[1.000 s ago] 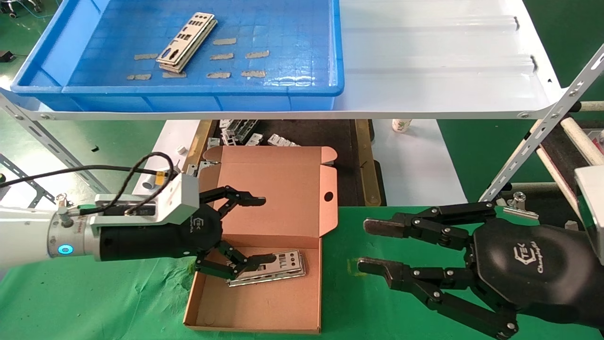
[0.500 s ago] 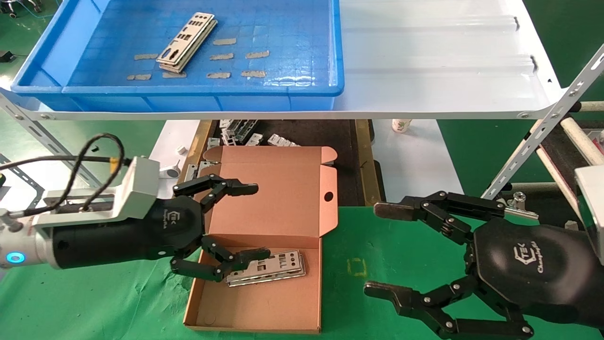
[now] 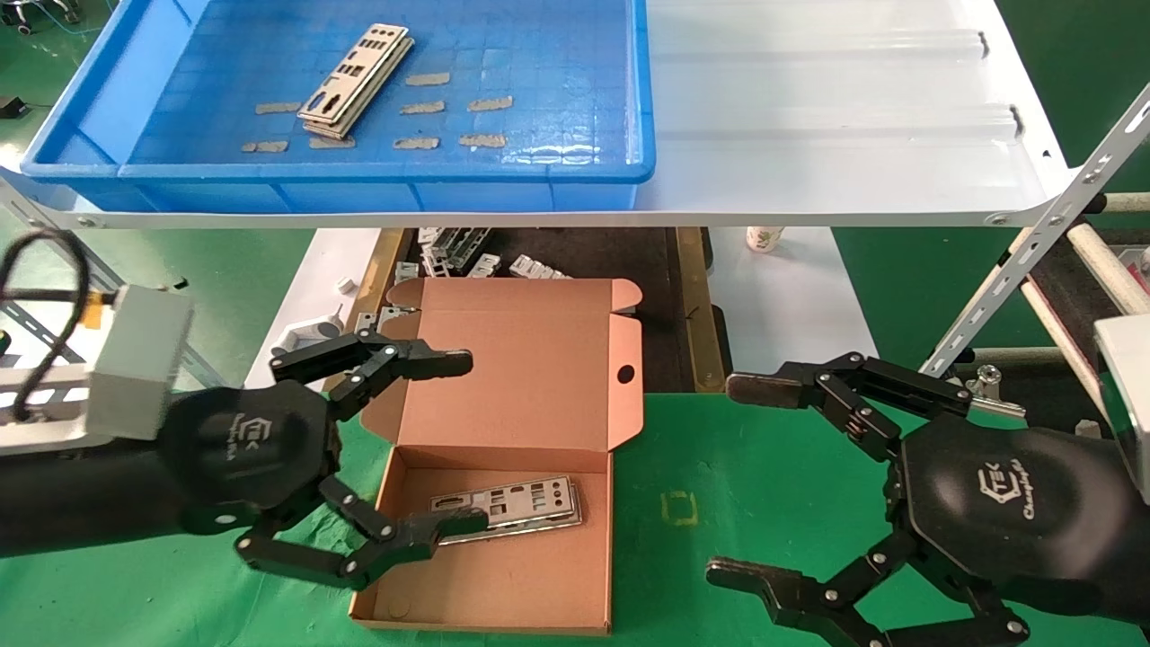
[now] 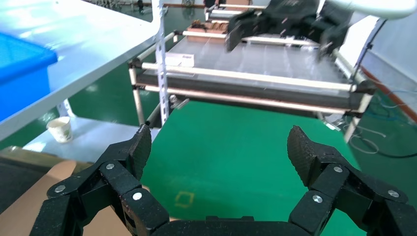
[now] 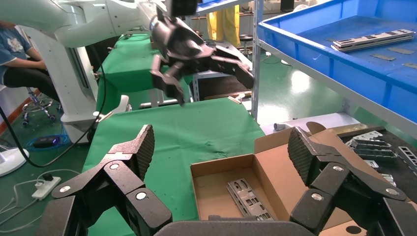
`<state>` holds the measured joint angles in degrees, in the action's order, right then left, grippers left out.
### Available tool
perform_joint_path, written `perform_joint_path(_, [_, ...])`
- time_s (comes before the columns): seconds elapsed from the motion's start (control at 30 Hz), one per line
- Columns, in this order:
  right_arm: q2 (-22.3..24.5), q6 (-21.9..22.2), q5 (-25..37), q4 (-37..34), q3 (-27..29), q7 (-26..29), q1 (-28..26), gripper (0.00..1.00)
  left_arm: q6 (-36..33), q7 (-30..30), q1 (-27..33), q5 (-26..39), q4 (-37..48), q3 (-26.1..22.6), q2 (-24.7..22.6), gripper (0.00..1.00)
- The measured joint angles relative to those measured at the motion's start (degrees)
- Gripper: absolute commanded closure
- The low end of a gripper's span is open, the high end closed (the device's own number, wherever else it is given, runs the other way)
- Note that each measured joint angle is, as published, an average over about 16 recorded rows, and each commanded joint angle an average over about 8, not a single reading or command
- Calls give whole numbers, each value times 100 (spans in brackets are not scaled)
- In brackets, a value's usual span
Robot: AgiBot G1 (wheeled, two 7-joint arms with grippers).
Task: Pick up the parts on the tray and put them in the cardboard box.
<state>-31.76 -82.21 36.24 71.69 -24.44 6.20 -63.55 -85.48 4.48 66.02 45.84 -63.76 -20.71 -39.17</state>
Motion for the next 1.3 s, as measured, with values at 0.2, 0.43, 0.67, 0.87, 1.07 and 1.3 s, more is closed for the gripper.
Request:
perform_joint_path(0.2, [0, 0, 0, 0, 0, 0, 0, 0, -14, 377, -269, -242, -600, 283, 252, 0])
perform_joint_path(0.43, [0, 1, 0, -1, 1, 0, 1, 0, -26, 638, -469, -428, -1046, 493, 439, 0])
perform_joint_path(0.67, [0, 2, 0, -1, 1, 0, 2, 0, -30, 688, -515, -472, -1146, 541, 481, 0])
perform_joint_path(0.87, [0, 2, 0, -1, 1, 0, 2, 0, -28, 662, -490, -446, -1082, 515, 456, 0])
perform_joint_path(1.07, [0, 2, 0, -1, 1, 0, 1, 0, -25, 646, -471, -424, -1037, 496, 438, 0])
perform_joint_path(1.3, [0, 2, 0, -1, 1, 0, 1, 0, -22, 634, -458, -410, -1007, 482, 426, 0])
